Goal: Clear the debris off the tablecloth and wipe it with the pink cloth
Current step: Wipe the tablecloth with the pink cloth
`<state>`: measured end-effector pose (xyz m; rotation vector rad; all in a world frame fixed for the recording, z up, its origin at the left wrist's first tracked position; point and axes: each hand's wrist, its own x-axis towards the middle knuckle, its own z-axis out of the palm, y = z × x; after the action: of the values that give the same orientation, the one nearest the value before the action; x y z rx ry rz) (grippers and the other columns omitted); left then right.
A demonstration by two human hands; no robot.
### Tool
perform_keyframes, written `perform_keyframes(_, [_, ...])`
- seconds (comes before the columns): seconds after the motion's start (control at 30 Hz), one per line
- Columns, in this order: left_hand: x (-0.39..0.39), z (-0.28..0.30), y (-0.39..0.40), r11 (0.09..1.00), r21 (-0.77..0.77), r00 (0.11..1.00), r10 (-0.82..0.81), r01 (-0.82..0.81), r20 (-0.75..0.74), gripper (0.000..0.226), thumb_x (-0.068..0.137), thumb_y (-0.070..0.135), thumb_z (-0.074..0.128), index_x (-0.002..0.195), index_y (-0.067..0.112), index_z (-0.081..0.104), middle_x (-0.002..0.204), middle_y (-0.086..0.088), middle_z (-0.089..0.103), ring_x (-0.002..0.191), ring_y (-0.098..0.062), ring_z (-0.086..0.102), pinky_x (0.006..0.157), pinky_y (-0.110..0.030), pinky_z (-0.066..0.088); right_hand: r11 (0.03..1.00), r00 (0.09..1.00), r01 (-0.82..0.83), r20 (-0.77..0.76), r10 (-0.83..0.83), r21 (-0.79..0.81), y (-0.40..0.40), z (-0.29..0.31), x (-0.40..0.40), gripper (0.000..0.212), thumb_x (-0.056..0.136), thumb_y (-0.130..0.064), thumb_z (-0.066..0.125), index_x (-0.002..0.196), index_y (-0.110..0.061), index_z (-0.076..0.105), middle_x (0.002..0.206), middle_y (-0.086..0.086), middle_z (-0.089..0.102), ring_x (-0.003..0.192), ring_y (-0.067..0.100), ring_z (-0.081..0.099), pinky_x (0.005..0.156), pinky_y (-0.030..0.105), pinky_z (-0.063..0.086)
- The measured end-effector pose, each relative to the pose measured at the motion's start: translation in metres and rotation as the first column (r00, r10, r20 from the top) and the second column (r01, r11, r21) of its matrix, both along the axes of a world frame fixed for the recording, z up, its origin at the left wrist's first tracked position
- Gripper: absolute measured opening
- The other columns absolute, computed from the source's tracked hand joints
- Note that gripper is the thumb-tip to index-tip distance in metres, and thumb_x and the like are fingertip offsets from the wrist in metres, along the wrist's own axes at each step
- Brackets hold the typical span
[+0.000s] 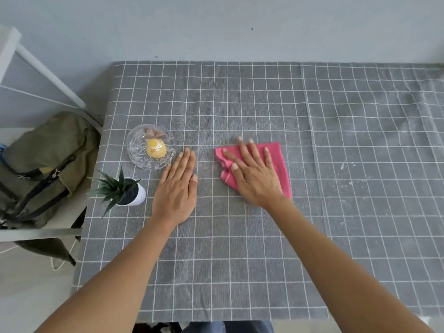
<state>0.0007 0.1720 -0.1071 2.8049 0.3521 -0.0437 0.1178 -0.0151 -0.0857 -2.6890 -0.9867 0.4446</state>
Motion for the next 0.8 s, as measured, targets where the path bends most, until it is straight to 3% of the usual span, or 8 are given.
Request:
perform_keyframes(0.17, [-0.001,0.0,0.0,1.0,0.002,1.0,0.0,0.0,0.0,0.054,0.101,0.034,0.009,0.152,0.021,-0.003,0.159,0.007,-0.008,0.145,-0.004,-0.011,0.12,-0.032,-0.003,0.978,0.979,0.202,0.025,-0.201,-0.043,-0.016,-0.002,0.047,0.048,0.102,-0.045,0.005,0.15,-0.044,0.0,0.161,-0.003,-0.013,0.146,0.02,-0.017,0.116,0.046,-0.017])
perform_keyframes(0.33, [-0.002,0.0,0.0,1.0,0.006,1.0,0.003,-0.003,0.001,0.055,0.1,0.034,0.008,0.152,0.021,-0.003,0.159,0.007,-0.008,0.145,-0.004,-0.01,0.12,-0.032,-0.004,0.973,0.973,0.232,-0.02,-0.232,-0.002,-0.011,-0.001,0.039,0.047,0.103,-0.043,0.008,0.15,-0.046,0.004,0.161,-0.005,-0.011,0.147,0.017,-0.016,0.116,0.046,-0.016])
perform_keyframes(0.43, [0.0,0.002,0.0,1.0,-0.004,1.0,0.005,-0.005,-0.001,0.055,0.099,0.035,0.006,0.152,0.021,-0.004,0.159,0.007,-0.009,0.145,-0.004,-0.011,0.12,-0.032,-0.004,0.987,0.987,0.162,-0.021,-0.162,0.019,-0.008,0.002,0.019,0.047,0.103,-0.042,0.009,0.15,-0.045,0.007,0.16,-0.005,-0.013,0.147,0.015,-0.017,0.116,0.045,-0.017])
perform_keyframes(0.67, [0.0,0.001,0.0,1.0,0.006,1.0,0.001,-0.001,0.01,0.055,0.099,0.033,0.007,0.152,0.02,-0.001,0.159,0.005,-0.006,0.146,-0.007,-0.007,0.12,-0.033,-0.001,0.982,0.982,-0.187,-0.022,0.188,0.037,0.005,0.004,-0.039,0.049,0.101,-0.044,0.006,0.15,-0.045,0.007,0.16,-0.006,-0.011,0.146,0.014,-0.019,0.116,0.043,-0.019])
perform_keyframes(0.8, [0.001,0.001,0.001,1.0,0.001,1.0,0.001,-0.001,0.019,0.054,0.101,0.031,0.012,0.152,0.02,0.0,0.159,0.006,-0.004,0.146,-0.005,-0.007,0.118,-0.029,-0.005,0.995,0.995,-0.097,0.001,0.097,0.012,0.006,0.002,-0.017,0.049,0.102,-0.042,0.008,0.151,-0.044,0.009,0.16,-0.008,-0.013,0.146,0.013,-0.02,0.117,0.044,-0.016])
